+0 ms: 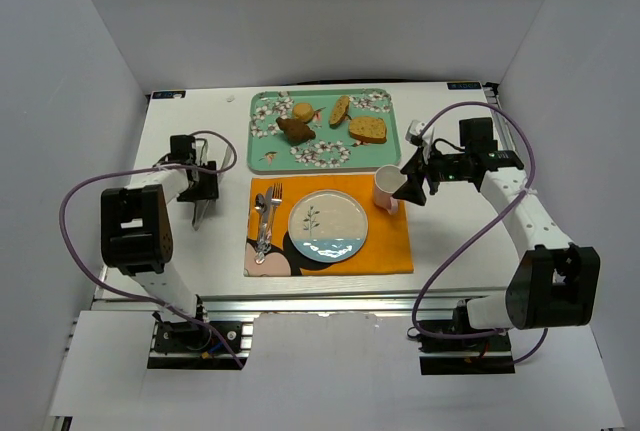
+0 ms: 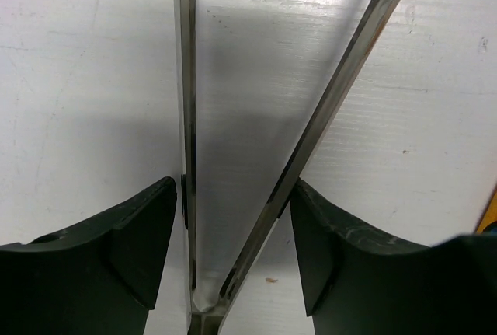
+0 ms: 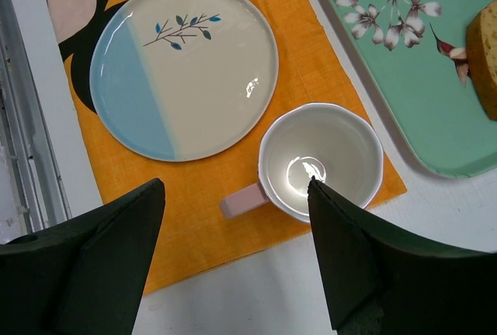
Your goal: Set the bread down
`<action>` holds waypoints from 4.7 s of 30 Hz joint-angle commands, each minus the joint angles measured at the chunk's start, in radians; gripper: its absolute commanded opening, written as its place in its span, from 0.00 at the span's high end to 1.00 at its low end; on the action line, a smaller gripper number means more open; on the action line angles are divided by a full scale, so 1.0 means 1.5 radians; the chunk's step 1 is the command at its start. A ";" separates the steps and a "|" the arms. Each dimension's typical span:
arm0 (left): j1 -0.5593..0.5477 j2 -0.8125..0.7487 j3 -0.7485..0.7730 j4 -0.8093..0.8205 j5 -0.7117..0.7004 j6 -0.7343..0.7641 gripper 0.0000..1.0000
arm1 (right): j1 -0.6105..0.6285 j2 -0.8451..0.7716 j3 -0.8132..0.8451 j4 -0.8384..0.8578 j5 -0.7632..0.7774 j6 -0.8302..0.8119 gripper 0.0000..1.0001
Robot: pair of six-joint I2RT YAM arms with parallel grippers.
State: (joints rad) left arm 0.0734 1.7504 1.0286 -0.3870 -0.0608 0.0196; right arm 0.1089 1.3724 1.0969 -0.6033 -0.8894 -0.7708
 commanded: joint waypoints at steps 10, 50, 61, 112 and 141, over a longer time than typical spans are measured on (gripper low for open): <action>0.030 0.011 -0.079 0.037 0.122 -0.006 0.69 | 0.002 -0.036 0.002 0.010 -0.023 -0.005 0.21; -0.111 -0.182 0.085 0.032 0.248 -0.473 0.53 | 0.001 -0.095 -0.038 0.097 -0.041 0.066 0.21; -0.120 -0.131 0.079 0.106 0.282 -0.516 0.50 | 0.000 -0.093 -0.046 0.104 -0.042 0.063 0.20; -0.144 -0.010 0.098 0.194 0.338 -0.561 0.48 | -0.009 -0.090 -0.053 0.108 -0.047 0.059 0.20; -0.242 -0.488 -0.163 -0.091 0.340 -0.622 1.00 | -0.020 -0.110 -0.070 0.095 -0.064 0.039 0.20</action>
State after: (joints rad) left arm -0.2272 1.1053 0.8471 -0.3904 0.4564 -0.8600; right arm 0.0845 1.2053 0.9981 -0.4694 -0.9482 -0.6933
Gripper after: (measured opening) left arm 0.411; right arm 0.797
